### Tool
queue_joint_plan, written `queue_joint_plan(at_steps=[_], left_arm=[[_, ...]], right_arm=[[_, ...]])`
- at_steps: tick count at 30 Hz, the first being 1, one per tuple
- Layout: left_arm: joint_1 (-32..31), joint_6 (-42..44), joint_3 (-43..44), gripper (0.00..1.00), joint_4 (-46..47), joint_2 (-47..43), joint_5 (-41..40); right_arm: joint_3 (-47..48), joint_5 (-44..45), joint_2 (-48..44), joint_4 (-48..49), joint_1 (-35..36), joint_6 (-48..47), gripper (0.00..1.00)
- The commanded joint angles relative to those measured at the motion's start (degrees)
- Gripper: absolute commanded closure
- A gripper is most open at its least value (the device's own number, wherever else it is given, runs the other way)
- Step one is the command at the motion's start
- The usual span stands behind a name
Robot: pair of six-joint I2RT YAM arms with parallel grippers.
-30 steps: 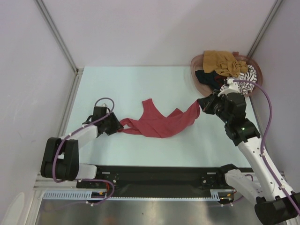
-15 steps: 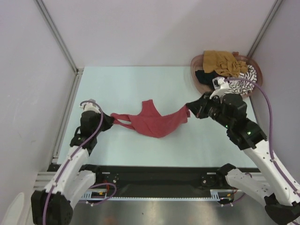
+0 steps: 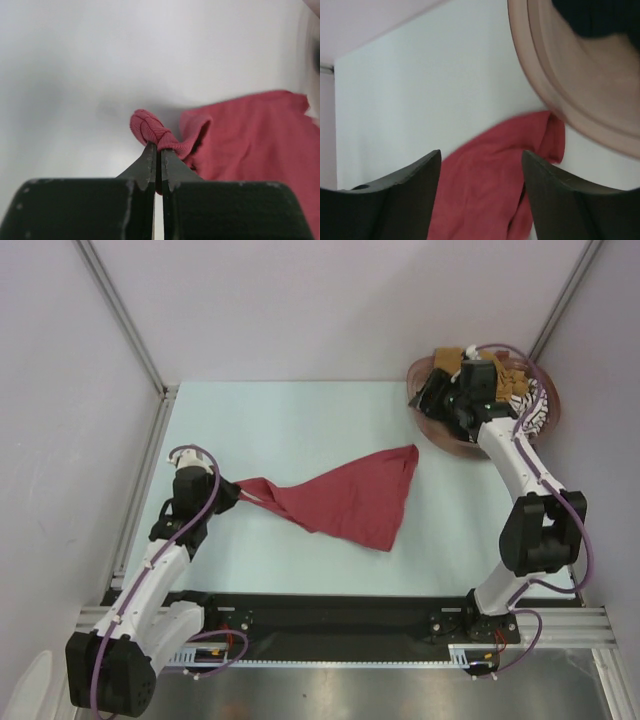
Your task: Fold and stack the tank tops
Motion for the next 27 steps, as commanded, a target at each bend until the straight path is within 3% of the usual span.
queue_joint_plan(at_steps=[1, 5, 9, 13, 18, 27], left_arm=[[-0.21, 0.74, 0.52, 1.0, 3.13, -0.16, 0.37], [-0.21, 1.45, -0.28, 1.0, 3.83, -0.16, 0.64], [-0.21, 2.06, -0.19, 1.0, 4.01, 0.45, 0.9], [-0.21, 2.15, -0.28, 1.0, 4.36, 0.81, 1.25], [-0.21, 2.06, -0.8, 1.0, 4.88, 0.46, 1.25], [-0.21, 2.33, -1.59, 1.0, 6.03, 1.51, 3.01]], right_arm=[[-3.73, -2.71, -10.37, 1.26, 2.89, -1.37, 0.31], [-22.14, -5.07, -20.21, 0.21, 5.35, -2.09, 0.46], [-38.4, -3.77, -35.21, 0.47, 10.34, 0.98, 0.42], [-46.01, 3.34, -43.14, -5.31, 19.05, 5.73, 0.39], [-49.36, 14.5, -46.68, -10.6, 27.59, 9.42, 0.51], [-55.16, 16.1, -39.75, -2.88, 29.27, 9.61, 0.51]])
